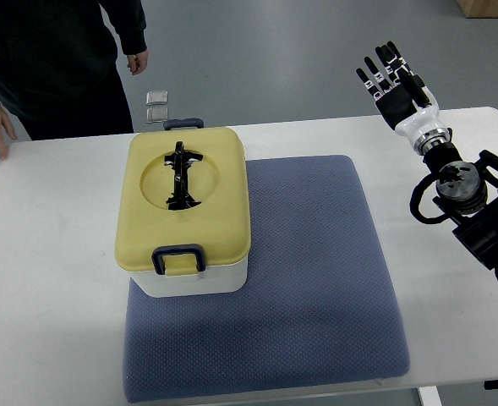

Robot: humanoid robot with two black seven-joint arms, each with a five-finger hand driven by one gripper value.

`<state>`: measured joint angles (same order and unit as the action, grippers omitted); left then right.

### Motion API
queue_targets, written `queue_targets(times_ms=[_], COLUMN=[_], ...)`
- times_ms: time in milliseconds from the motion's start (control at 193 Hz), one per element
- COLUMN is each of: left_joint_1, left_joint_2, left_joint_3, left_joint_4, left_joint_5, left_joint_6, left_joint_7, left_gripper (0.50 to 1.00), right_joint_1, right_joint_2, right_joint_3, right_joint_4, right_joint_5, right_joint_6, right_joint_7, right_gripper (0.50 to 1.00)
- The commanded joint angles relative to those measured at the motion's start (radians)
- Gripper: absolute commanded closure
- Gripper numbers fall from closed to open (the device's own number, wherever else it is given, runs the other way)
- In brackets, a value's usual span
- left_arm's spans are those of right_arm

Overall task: Open white storage box with right hand
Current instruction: 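Raise the right hand and swing it over toward the yellow lid, then lower the right hand onto the lid and grasp its black top handle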

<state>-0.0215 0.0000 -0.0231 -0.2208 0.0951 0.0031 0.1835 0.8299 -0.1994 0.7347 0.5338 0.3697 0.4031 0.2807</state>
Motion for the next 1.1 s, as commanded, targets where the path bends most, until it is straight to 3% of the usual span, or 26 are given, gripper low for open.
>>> queue_targets(times_ms=[0,264,548,766,957,1097], left_joint_1=[0.000,-0.002,-0.002,-0.002,-0.002,-0.002], left_joint_2=[0.000,0.000,0.000,0.000,0.000,0.000], left_joint_3=[0.000,-0.003,-0.003,-0.003,-0.003,-0.003], left_joint_4=[0.000,0.000,0.000,0.001,0.001,0.001], left_joint_5=[0.000,-0.002,-0.002,-0.002,-0.002,-0.002], left_joint_6=[0.000,0.001,0.000,0.000,-0.002,-0.002], left_joint_7=[0.001,0.001,0.001,0.001,0.001,0.001], left_gripper=[0.500,0.500,0.500,0.500,0.500,0.500], right_joint_1=[0.000,0.014,0.167,0.391,0.719,0.911], right_joint_2=[0.002,-0.002,-0.043,-0.123,-0.124,-0.080], right_joint_3=[0.000,-0.006,-0.034,-0.370,-0.824,-1.022], right_joint_4=[0.000,0.003,0.060,0.192,0.316,0.402], right_joint_5=[0.000,-0.031,-0.403,-0.761,-0.923,-1.098], right_joint_6=[0.000,0.000,-0.033,-0.027,-0.038,-0.122], right_joint_7=[0.000,-0.003,-0.014,-0.003,0.043,0.081], right_gripper=[0.566,0.566,0.566,0.566,0.568,0.568])
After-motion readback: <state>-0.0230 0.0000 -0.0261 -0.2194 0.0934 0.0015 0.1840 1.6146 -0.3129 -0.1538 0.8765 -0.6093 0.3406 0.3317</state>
